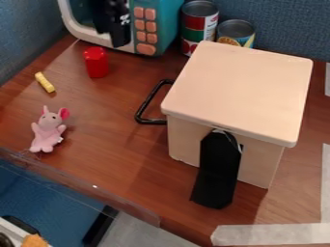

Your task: Closed the drawer

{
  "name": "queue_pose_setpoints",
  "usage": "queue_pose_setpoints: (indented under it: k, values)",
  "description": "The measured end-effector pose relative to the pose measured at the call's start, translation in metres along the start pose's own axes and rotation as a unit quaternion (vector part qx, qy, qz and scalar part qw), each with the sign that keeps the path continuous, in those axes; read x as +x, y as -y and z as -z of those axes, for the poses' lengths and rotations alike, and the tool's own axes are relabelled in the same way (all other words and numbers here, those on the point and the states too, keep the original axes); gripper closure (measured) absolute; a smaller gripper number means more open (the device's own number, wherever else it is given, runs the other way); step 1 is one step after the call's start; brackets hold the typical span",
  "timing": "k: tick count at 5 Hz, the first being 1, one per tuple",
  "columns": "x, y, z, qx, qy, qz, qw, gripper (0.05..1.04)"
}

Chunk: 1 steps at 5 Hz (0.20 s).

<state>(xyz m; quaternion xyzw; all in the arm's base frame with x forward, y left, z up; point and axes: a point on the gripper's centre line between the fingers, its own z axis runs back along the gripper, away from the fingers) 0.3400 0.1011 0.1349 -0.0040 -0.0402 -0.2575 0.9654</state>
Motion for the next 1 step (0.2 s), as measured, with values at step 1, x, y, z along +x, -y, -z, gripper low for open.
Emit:
queue_pose_setpoints:
  k: [1]
  values:
    - [-0.0132,0.0179,-0.022,0.032,-0.003,-0.002,0.9995,0.083]
